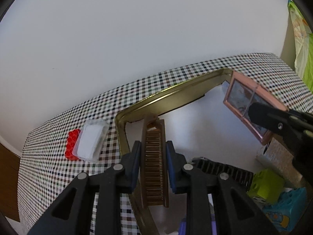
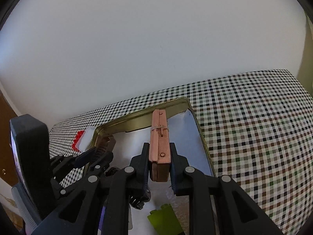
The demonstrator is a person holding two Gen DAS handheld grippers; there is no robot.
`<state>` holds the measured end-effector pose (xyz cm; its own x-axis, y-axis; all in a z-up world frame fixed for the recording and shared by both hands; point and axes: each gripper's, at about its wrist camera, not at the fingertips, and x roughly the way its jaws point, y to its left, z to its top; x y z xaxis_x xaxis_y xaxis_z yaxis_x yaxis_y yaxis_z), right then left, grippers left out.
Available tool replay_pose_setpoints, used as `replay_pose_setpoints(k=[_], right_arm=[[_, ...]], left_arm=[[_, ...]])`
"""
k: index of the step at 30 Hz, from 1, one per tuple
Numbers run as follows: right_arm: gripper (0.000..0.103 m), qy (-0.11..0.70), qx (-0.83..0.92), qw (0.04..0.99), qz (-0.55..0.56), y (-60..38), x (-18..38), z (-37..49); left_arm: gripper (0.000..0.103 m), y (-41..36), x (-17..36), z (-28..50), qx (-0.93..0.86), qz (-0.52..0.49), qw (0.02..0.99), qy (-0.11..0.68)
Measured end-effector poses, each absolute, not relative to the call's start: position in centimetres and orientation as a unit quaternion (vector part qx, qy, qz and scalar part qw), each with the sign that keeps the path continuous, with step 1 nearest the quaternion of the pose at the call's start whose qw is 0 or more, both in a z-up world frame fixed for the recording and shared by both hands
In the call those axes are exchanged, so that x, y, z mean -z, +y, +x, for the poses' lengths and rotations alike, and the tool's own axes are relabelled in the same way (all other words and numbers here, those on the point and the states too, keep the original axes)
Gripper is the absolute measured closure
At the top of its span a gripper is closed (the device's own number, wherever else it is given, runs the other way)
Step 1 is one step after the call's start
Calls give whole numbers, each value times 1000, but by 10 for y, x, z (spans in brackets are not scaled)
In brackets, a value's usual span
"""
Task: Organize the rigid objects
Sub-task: 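Carry the comb with the left gripper while the right carries the frame into the tray, releasing both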
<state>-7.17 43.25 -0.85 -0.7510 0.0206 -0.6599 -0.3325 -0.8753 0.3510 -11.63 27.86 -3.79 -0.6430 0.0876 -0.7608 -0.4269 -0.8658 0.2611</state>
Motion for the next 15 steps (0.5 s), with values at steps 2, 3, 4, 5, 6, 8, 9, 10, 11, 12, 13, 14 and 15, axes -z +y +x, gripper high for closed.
replay_pose_setpoints(k=[2, 3, 4, 5, 6, 8, 9, 10, 11, 12, 13, 14, 15], right_arm=[[83, 229, -907, 97, -341, 431, 9, -72], [83, 228, -906, 97, -342, 433, 9, -74], [83, 227, -907, 97, -342, 431, 8, -74], [83, 226, -906, 97, -343, 429, 7, -74], [83, 227, -906, 96, -345, 428, 7, -74], [83, 232, -903, 97, -350, 429, 8, -76], [83, 234, -901, 99, -352, 432, 10, -79], [83, 239, -898, 98, -355, 433, 11, -82], [83, 242, -897, 97, -358, 434, 12, -84], [83, 245, -895, 96, -360, 436, 9, -81], [83, 247, -894, 97, -361, 437, 9, -82], [83, 250, -893, 97, -362, 438, 9, -82], [83, 251, -892, 97, -363, 437, 7, -82]], left_arm=[[80, 281, 38, -116, -880, -396, 144, 221], [80, 281, 39, -117, -878, -398, 144, 225], [80, 282, 40, -117, -877, -398, 143, 228], [80, 283, 40, -117, -877, -397, 142, 230], [80, 285, 39, -116, -877, -396, 141, 233], [80, 287, 40, -116, -875, -397, 139, 239], [80, 290, 39, -116, -874, -396, 139, 243], [80, 292, 39, -115, -874, -395, 139, 245], [80, 294, 39, -115, -874, -395, 139, 247], [80, 296, 40, -115, -874, -394, 138, 251], [80, 298, 40, -115, -873, -392, 136, 255], [80, 300, 41, -115, -873, -391, 135, 259], [80, 302, 42, -117, -871, -393, 136, 262]])
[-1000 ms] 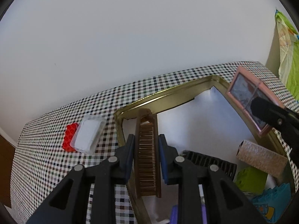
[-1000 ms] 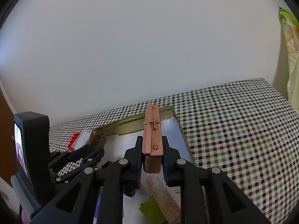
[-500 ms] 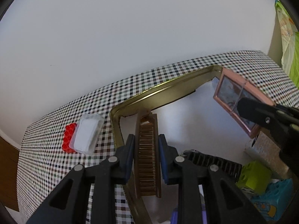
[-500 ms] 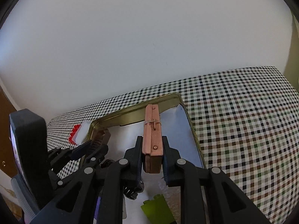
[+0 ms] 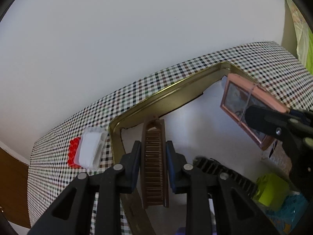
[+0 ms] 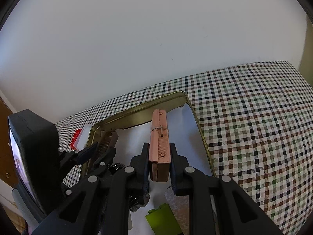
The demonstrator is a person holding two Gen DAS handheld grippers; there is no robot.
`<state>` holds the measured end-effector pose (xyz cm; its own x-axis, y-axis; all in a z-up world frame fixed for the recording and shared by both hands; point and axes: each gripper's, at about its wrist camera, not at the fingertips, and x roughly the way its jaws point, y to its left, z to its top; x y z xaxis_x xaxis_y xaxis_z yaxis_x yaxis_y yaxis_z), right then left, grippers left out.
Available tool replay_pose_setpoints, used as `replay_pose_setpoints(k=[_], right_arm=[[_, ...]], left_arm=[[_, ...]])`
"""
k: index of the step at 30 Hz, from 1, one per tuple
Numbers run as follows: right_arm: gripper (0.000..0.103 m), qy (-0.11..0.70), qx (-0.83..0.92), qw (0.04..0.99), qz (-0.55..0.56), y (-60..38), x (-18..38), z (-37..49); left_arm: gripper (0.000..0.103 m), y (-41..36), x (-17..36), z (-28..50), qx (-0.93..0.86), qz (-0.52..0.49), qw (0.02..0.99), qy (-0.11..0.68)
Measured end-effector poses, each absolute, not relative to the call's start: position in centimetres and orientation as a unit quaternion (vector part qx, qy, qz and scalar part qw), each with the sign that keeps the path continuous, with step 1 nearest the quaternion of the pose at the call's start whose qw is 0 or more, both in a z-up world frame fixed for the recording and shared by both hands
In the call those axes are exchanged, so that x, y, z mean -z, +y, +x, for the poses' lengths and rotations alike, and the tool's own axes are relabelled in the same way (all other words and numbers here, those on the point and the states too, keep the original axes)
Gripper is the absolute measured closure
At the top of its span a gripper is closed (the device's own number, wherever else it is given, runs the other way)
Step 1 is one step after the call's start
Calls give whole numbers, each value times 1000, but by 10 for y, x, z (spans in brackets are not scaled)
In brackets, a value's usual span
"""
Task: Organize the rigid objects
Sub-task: 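Carry the comb with the left gripper while the right carries the frame into the tray, releasing both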
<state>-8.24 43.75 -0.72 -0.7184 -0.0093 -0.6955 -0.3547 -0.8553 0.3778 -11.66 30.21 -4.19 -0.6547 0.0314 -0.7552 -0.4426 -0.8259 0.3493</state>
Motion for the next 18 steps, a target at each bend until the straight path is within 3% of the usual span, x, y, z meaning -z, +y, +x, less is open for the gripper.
replay_pose_setpoints(k=[14, 17, 18], right_arm=[[80, 290, -890, 75, -343, 444, 7, -81], [55, 334, -885, 54, -320, 451, 8, -77], [44, 349, -883, 51, -311, 454, 8, -75]], left_arm=[[77, 309, 38, -112, -873, -375, 127, 285], [63, 303, 35, -113, -878, -377, 121, 270], [52, 300, 34, -115, -880, -381, 114, 260]])
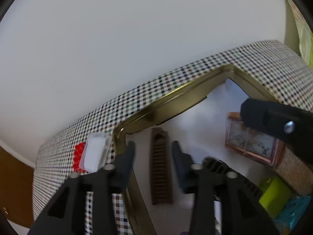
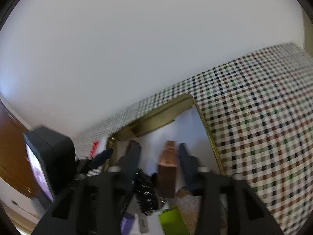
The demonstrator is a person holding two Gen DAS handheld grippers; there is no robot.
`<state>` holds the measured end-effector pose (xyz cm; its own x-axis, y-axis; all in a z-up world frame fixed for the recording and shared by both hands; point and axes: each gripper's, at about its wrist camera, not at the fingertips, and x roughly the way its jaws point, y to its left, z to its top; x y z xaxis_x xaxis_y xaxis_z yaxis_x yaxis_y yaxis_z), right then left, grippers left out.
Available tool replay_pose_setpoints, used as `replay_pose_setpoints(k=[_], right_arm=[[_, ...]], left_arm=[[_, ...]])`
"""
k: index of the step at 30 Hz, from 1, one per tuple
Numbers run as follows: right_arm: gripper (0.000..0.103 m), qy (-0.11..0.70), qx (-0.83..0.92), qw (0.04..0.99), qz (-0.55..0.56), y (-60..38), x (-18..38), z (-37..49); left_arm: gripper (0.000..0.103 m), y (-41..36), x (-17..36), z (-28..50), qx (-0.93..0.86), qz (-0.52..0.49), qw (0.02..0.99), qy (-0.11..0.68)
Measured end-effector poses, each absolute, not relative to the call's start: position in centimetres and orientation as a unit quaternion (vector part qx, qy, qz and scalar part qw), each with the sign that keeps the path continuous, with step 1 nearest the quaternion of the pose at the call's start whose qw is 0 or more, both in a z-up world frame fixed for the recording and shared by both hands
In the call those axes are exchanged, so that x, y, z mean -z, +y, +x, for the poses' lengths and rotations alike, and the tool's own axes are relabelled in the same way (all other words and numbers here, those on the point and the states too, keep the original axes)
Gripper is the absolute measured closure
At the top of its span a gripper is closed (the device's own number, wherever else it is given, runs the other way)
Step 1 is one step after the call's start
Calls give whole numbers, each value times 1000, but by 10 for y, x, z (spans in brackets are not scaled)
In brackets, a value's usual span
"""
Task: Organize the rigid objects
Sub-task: 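Carry the comb with the left gripper while the right carries the frame into the tray, releasing both, then withdraw both open grippers up and away from the gold tray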
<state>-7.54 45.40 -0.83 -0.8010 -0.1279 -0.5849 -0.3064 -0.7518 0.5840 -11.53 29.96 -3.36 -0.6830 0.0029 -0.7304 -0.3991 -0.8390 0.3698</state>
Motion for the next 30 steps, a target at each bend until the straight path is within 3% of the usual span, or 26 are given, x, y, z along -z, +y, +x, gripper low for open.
replay_pose_setpoints(k=[1, 3, 8, 11, 12, 15, 16, 24, 30], right_arm=[[38, 367, -880, 44, -299, 458, 9, -73], [29, 387, -876, 35, -285, 461, 10, -75], [29, 402, -872, 13, -280, 457, 11, -79], [22, 416, -872, -5, -260, 457, 9, -79], [22, 421, -871, -9, -253, 459, 10, -76], [22, 443, -864, -20, -239, 465, 13, -69], [22, 445, -863, -19, -239, 465, 14, -71], [22, 386, -888, 21, -249, 451, -2, -66], [22, 257, -923, 131, -255, 430, -18, -54]], left_arm=[[43, 296, 33, -118, -881, -387, 105, 250], [37, 291, 32, -122, -880, -402, 100, 234], [36, 289, 32, -127, -877, -412, 103, 224], [32, 287, 31, -123, -879, -410, 100, 223], [28, 287, 31, -122, -878, -412, 103, 223], [3, 291, 31, -118, -872, -413, 123, 230], [1, 303, 28, -109, -874, -405, 125, 235], [1, 291, 29, -105, -880, -401, 116, 229], [1, 275, 21, -99, -896, -385, 102, 195]])
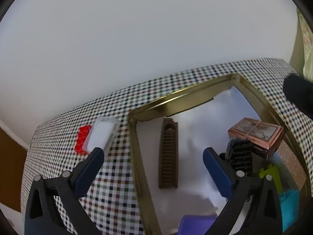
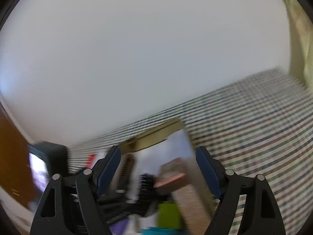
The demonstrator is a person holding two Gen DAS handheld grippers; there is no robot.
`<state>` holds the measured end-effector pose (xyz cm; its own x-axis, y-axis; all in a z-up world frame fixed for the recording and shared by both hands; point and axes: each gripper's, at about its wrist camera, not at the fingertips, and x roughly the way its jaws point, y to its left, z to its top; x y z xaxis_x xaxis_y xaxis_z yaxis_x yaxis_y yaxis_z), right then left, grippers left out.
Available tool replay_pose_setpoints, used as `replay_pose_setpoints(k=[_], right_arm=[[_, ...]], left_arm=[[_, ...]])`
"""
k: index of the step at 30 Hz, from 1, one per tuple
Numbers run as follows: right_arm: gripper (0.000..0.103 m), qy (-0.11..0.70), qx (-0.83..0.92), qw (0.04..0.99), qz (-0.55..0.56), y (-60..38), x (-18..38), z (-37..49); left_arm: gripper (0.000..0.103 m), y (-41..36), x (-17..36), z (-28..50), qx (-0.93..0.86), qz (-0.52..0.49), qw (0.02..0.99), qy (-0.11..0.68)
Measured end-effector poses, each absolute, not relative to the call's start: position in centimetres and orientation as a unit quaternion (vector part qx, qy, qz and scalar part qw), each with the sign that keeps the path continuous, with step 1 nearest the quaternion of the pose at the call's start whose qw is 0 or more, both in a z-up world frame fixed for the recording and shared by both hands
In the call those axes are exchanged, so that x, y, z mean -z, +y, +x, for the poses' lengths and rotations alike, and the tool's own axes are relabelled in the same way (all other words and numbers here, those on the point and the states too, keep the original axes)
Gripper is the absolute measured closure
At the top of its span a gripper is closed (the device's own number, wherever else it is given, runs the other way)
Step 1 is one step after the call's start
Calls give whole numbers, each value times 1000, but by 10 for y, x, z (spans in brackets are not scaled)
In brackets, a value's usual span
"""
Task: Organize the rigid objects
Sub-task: 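Withdraw both open grippers up and away from the gold tray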
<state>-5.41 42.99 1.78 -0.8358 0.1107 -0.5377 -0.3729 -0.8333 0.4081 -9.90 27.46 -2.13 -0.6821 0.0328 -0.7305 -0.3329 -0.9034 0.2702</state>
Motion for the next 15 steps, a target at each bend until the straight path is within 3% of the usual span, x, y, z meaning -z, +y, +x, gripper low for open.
replay_pose_setpoints(k=[7, 15], right_arm=[[22, 172, -942, 166, -237, 411, -23, -50], [22, 171, -954, 172, -174, 402, -30, -17]], left_arm=[[1, 254, 23, -84, -908, -366, 100, 175], [1, 250, 12, -63, -926, -330, 104, 154]])
